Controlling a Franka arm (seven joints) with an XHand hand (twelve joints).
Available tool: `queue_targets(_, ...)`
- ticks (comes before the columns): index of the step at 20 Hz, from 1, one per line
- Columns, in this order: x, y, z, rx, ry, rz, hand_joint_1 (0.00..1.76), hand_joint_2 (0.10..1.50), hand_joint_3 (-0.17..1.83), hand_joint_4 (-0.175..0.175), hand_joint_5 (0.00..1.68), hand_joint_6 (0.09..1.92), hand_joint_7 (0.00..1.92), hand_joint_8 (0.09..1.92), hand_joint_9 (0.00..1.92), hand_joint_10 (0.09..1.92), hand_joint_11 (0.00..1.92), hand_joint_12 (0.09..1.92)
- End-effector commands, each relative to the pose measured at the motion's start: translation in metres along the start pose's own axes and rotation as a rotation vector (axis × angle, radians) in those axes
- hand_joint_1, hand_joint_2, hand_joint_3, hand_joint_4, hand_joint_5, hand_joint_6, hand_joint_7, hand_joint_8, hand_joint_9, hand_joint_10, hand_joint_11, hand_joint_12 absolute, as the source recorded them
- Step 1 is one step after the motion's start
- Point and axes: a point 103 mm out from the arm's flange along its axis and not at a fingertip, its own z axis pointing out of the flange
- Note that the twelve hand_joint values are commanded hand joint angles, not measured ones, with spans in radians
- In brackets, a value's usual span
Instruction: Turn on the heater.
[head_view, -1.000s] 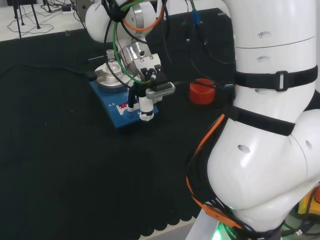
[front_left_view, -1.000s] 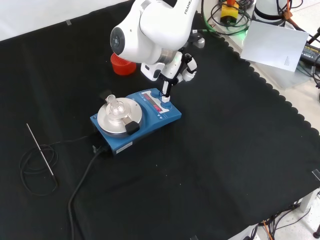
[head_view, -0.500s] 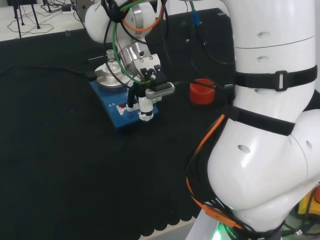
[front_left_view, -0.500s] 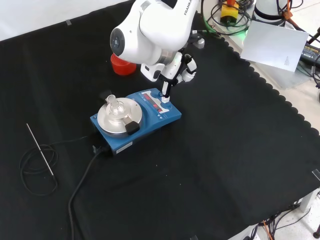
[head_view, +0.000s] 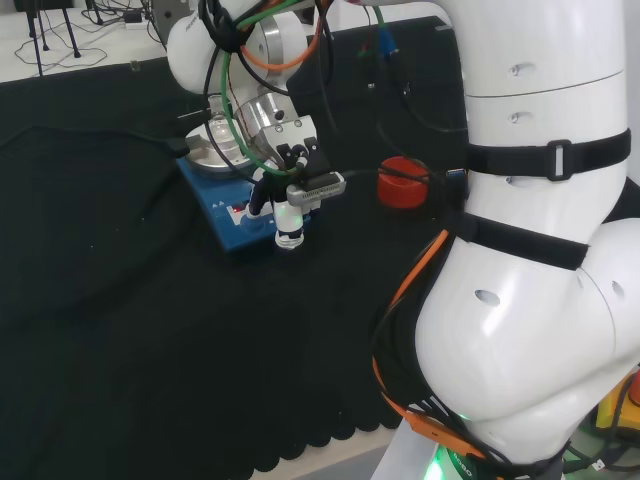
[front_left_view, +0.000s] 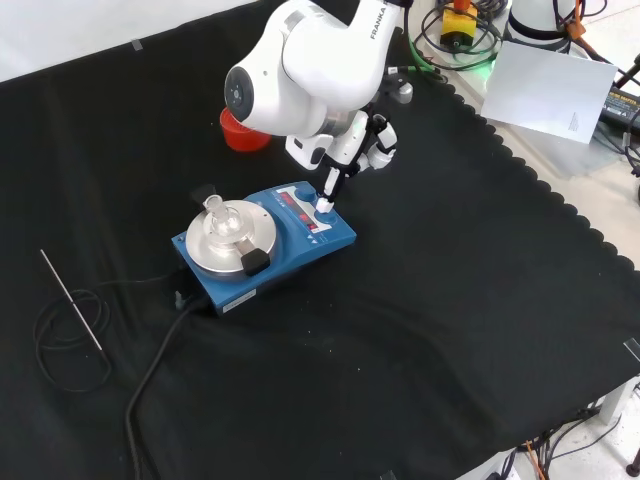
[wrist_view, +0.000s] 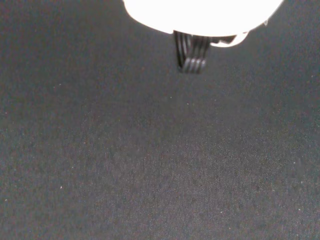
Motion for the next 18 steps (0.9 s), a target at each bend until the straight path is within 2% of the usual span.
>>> queue_targets(1,0.008,-0.016,-0.014,-0.030,-0.010,-0.007,1.45,0.65,1.11,-0.025,0.34,0.09,1.72,1.65,1.83,1.67,1.83,1.76)
queue_targets(3,0.008,-0.022,-0.018,-0.045,0.004,0.021,1.45,0.65,1.11,-0.025,0.34,0.09,1.72,1.65,1.83,1.67,1.83,1.76)
queue_targets(14,0.003,-0.049,-0.031,-0.101,0.010,0.021,1.44,0.64,1.11,-0.027,0.34,0.09,1.72,1.64,1.83,1.65,1.83,1.74)
queue_targets(15,-0.006,-0.049,-0.031,-0.100,0.023,0.013,1.44,0.64,1.11,-0.027,0.34,0.09,1.72,1.63,1.83,1.65,1.83,1.73)
queue_targets(18,-0.010,-0.050,-0.031,-0.104,0.027,0.009,1.43,0.64,1.12,-0.027,0.34,0.09,1.71,1.63,1.83,1.65,1.83,1.73)
